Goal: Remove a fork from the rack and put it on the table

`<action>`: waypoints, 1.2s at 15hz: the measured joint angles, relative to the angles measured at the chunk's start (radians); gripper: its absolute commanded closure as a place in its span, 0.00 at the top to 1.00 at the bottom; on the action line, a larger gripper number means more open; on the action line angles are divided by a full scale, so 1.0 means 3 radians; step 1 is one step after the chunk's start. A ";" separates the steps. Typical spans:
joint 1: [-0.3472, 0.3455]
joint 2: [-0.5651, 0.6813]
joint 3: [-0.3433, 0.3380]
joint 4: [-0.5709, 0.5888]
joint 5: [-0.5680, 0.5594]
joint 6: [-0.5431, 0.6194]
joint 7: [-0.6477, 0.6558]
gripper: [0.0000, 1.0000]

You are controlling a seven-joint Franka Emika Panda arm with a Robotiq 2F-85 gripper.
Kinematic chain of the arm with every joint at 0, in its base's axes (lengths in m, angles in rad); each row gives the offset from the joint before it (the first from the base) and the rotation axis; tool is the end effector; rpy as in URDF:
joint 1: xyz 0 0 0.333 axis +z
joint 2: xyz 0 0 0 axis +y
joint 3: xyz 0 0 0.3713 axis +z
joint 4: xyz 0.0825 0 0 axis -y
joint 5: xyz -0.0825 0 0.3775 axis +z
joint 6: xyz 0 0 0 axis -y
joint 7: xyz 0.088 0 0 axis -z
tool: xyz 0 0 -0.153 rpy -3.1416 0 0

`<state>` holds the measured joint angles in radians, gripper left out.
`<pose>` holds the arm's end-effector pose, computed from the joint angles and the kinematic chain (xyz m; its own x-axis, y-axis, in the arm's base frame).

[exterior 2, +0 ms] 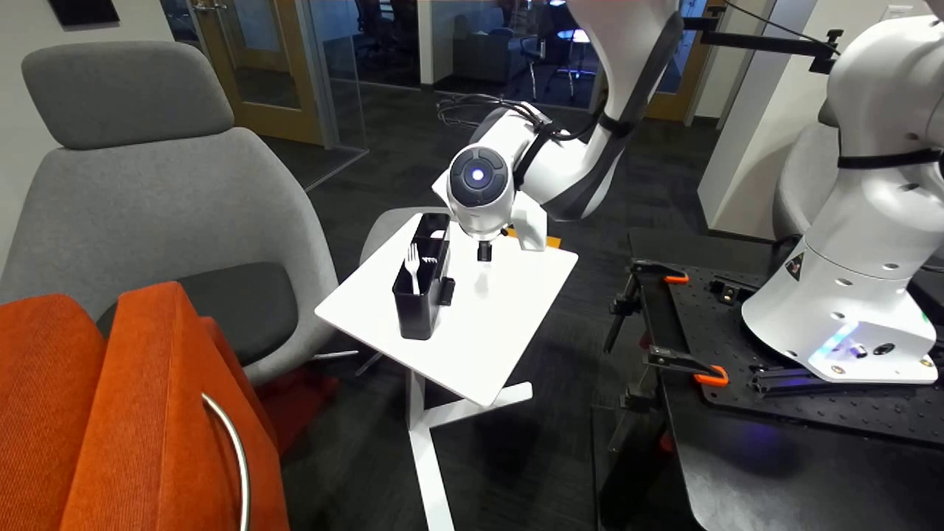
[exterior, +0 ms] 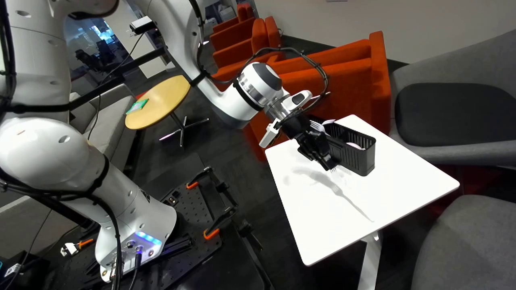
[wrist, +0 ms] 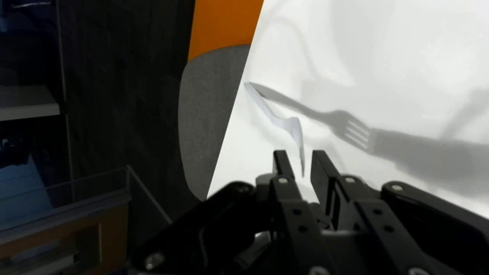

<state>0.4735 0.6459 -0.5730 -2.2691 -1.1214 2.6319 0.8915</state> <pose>0.5156 -0.0754 0.1120 0.9881 0.1427 -0.0580 0.1415 -0.6917 0.7082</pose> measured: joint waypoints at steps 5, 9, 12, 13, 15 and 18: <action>-0.0567 -0.0323 0.0542 -0.0012 -0.0805 -0.0153 0.0330 0.89; -0.1163 -0.0817 0.1011 -0.0174 -0.1116 -0.0043 0.0286 1.00; -0.1478 -0.1245 0.1101 -0.0412 -0.0945 0.0440 -0.0178 1.00; -0.1589 -0.1377 0.1129 -0.0504 -0.0787 0.0614 -0.0440 1.00; -0.1823 -0.1597 0.1214 -0.0705 -0.0396 0.0907 -0.0991 1.00; -0.1999 -0.1783 0.1280 -0.0997 0.0433 0.1125 -0.1843 1.00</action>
<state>-0.1262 0.1109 -0.1889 -2.5681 -0.9916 2.9693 0.3386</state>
